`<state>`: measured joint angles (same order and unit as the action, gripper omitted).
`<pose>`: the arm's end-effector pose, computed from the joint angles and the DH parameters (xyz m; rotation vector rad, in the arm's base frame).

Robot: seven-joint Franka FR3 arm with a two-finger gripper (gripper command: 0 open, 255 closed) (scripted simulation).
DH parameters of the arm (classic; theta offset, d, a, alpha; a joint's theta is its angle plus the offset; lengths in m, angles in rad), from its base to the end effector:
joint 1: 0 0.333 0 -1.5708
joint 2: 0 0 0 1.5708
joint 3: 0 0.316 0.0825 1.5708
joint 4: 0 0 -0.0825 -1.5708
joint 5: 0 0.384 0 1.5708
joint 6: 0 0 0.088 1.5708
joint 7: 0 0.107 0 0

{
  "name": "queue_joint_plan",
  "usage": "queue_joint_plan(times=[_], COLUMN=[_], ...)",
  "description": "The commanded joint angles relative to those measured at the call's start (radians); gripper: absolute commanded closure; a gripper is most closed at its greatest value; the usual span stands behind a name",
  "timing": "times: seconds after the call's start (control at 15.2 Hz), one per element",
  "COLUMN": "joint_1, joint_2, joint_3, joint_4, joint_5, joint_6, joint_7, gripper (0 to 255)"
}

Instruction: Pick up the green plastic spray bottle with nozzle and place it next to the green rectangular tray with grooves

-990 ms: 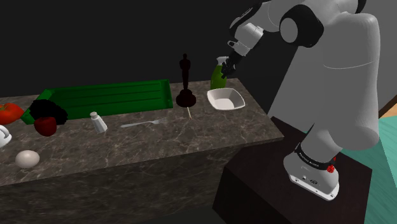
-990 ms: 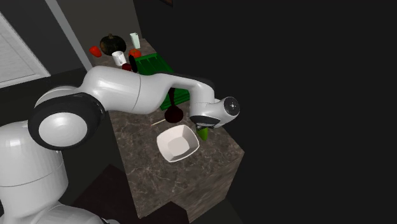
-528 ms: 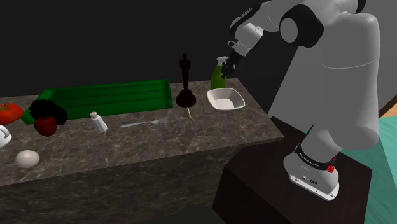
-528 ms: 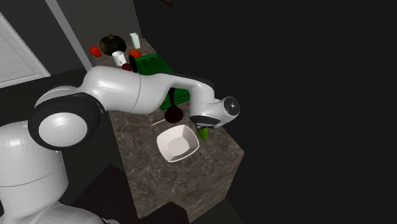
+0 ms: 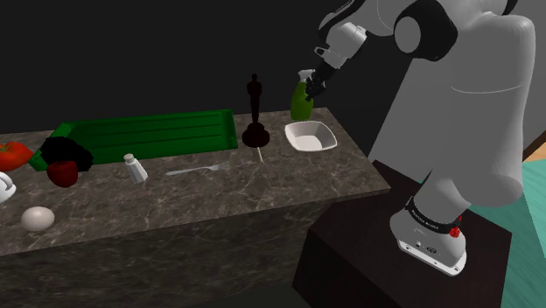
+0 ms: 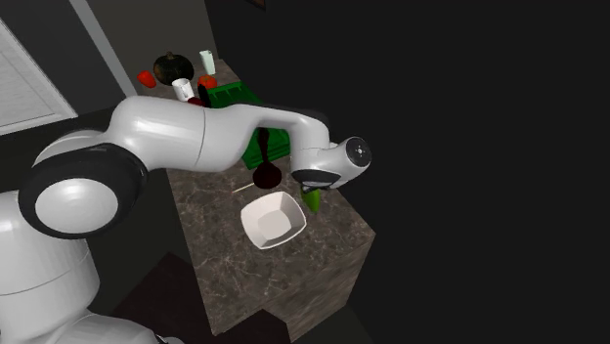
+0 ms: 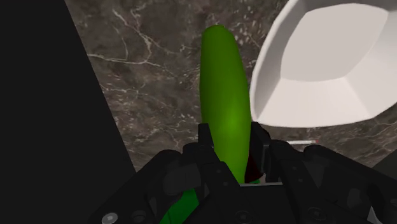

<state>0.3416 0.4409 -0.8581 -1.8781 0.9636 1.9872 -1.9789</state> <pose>0.5758 -0.2261 0.3418 -2.4529 -1.3649 -0.6490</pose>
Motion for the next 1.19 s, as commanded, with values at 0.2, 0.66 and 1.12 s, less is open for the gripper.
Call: queue_joint_plan(times=[0.2, 0.66, 1.12], joint_1=[0.016, 0.035, 0.048], joint_2=[-0.038, -0.086, -0.125], joint_3=[-0.022, -0.049, -0.069], joint_4=[0.021, 0.056, 0.102], joint_5=[-0.043, -0.098, -0.146], joint_6=[-0.03, -0.074, -0.124], joint_7=[0.045, 0.104, 0.16], gripper=[255, 255, 255])
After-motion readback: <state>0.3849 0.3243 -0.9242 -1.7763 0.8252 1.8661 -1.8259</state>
